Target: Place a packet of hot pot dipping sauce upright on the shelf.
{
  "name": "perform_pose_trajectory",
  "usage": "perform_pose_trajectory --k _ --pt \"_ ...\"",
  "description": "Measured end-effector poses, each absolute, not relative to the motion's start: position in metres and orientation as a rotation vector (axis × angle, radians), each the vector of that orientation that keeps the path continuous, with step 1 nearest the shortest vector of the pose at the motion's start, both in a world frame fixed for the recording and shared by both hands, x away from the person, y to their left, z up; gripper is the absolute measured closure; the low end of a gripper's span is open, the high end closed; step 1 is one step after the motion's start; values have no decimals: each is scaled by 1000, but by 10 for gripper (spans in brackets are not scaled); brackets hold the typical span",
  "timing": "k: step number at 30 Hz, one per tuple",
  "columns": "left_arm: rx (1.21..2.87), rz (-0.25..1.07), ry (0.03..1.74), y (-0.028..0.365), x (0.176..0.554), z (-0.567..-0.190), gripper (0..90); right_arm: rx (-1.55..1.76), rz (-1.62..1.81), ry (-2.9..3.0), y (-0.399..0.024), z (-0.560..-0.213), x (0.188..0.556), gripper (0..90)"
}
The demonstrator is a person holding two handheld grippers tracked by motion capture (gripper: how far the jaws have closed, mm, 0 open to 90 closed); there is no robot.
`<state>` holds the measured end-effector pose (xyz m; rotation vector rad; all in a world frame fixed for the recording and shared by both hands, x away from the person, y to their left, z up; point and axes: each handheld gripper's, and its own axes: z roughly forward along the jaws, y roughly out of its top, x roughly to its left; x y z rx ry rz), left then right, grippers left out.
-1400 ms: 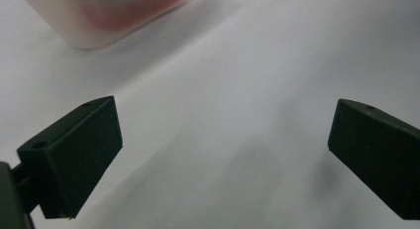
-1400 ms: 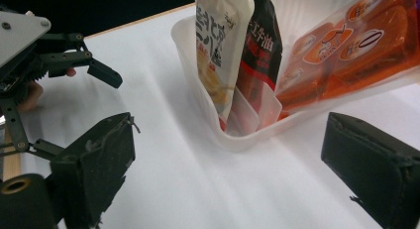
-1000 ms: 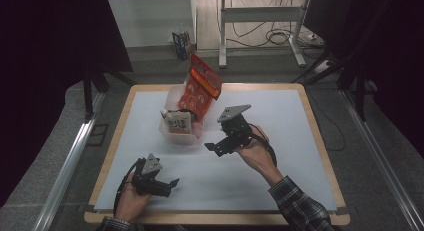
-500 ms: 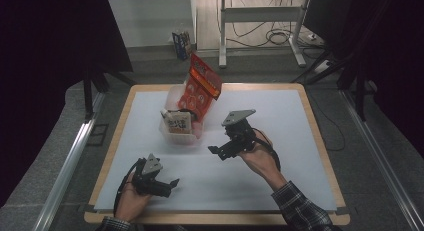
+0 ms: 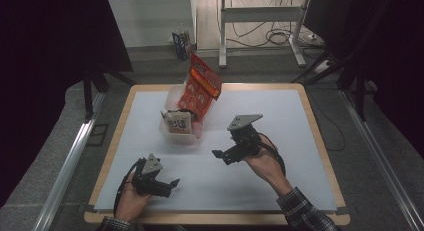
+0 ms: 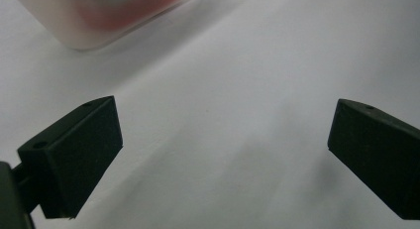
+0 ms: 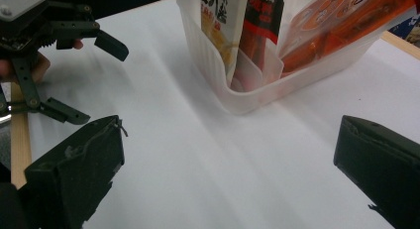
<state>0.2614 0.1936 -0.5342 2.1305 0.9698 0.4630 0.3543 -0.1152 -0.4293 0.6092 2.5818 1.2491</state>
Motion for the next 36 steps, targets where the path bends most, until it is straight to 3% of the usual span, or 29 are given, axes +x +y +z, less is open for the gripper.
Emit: perform_pose_trajectory --k 36 --pt "2141 473 961 193 260 -533 6 684 1227 2482 -154 -449 323 0"
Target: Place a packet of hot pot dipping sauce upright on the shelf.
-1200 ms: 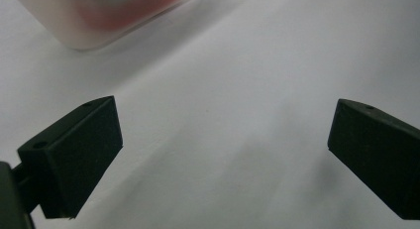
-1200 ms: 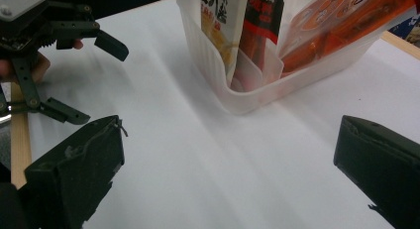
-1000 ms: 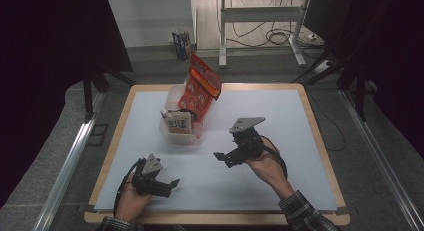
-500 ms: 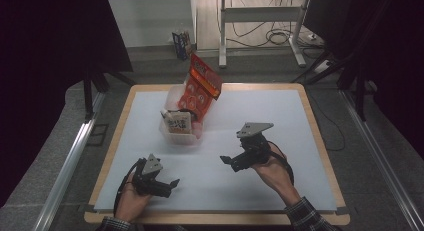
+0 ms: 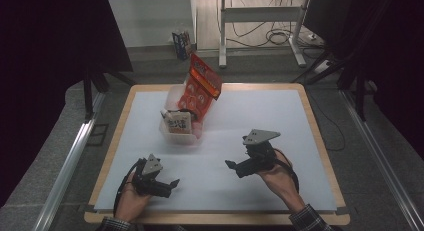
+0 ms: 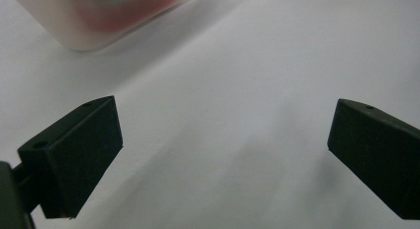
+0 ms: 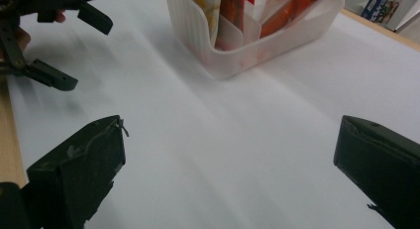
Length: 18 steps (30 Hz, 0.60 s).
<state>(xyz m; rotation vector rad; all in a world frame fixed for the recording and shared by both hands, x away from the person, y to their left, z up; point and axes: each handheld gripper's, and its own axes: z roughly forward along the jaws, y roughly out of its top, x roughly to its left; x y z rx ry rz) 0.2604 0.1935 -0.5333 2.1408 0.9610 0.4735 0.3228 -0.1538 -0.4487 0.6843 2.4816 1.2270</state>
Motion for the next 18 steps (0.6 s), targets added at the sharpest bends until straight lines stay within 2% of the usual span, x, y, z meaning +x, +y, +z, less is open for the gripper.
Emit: perform_pose_trajectory --k 18 --pt "2132 471 967 192 260 -534 6 781 1196 2463 -178 -459 312 0"
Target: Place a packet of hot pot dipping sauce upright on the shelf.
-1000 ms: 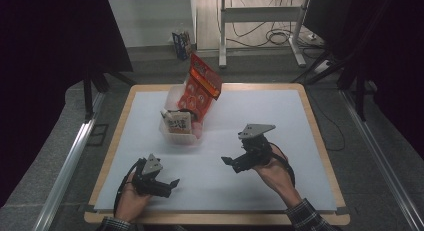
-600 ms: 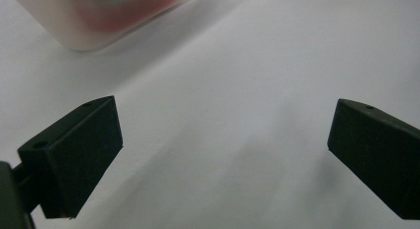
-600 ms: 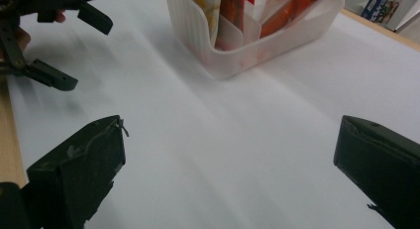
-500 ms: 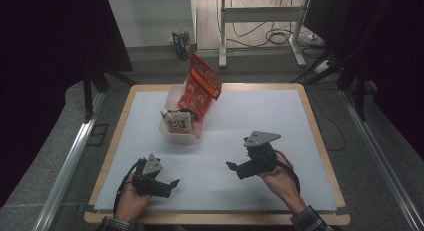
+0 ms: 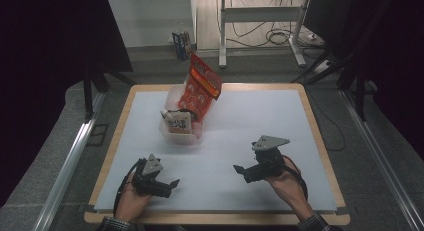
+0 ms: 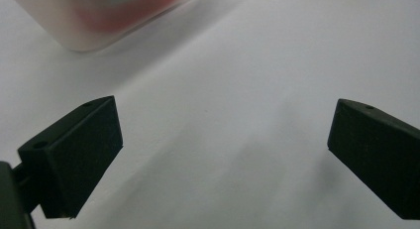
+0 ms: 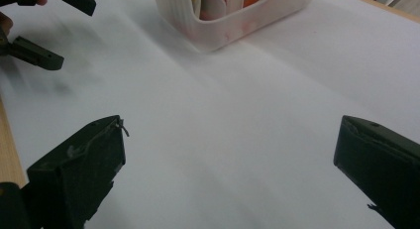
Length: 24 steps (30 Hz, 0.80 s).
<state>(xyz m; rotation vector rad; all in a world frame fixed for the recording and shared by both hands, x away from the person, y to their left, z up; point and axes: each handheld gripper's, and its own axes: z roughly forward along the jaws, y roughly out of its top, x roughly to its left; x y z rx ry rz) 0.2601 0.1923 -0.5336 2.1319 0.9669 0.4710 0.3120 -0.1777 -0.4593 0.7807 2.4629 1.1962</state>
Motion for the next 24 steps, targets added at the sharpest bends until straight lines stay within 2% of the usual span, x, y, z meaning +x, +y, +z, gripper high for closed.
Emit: perform_pose_trajectory --k 24 --pt "2138 469 965 192 260 -534 6 878 1199 2393 -225 -460 292 0"
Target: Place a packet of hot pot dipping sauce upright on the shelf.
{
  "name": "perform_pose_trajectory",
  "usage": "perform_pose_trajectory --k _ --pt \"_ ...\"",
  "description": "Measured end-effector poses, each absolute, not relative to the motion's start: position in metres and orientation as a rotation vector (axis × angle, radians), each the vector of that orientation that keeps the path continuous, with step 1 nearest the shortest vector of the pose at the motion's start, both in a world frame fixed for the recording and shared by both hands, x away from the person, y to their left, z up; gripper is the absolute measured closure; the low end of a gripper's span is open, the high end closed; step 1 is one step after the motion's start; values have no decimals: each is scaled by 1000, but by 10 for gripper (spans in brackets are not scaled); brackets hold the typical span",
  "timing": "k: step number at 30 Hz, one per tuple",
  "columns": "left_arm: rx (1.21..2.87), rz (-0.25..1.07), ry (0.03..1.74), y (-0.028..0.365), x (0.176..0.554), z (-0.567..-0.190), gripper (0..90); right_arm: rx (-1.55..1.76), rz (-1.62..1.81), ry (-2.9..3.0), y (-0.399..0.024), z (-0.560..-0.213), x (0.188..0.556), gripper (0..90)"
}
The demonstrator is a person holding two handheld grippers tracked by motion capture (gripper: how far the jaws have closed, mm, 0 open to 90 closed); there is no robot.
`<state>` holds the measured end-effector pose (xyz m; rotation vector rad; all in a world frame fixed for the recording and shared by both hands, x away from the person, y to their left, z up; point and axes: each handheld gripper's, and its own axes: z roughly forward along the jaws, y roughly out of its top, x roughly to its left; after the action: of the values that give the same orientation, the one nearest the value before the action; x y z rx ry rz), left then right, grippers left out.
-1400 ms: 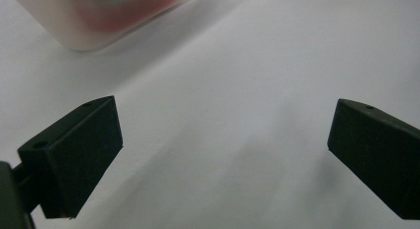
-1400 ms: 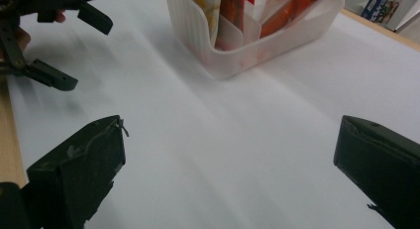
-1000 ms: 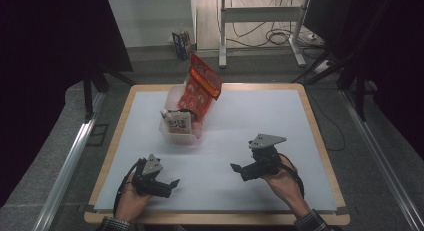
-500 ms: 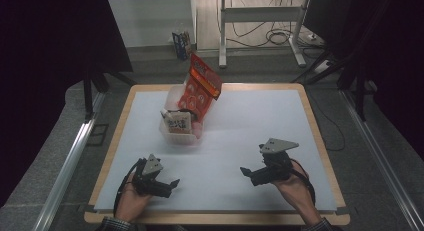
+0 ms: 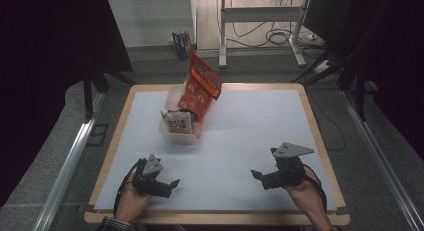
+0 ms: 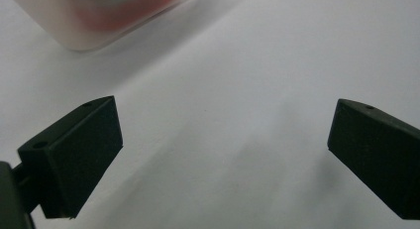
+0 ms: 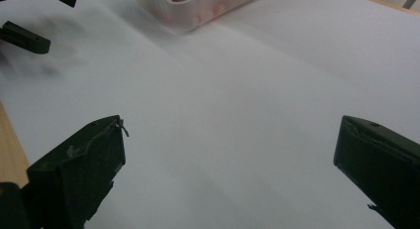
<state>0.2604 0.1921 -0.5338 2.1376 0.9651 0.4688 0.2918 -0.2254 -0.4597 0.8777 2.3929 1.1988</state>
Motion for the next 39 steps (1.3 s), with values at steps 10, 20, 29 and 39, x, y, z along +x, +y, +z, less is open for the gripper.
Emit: perform_pose_trajectory --k 10,20,29,39 --pt "2141 469 965 192 261 -534 6 934 1177 2368 -245 -465 287 0" --pt "2144 471 963 192 261 -535 6 989 1152 2335 -265 -474 280 0" --pt "2151 473 956 191 260 -535 4 1064 1098 2327 -280 -490 277 0" --pt "2157 477 955 191 260 -535 4 1110 1054 2334 -288 -501 278 0"
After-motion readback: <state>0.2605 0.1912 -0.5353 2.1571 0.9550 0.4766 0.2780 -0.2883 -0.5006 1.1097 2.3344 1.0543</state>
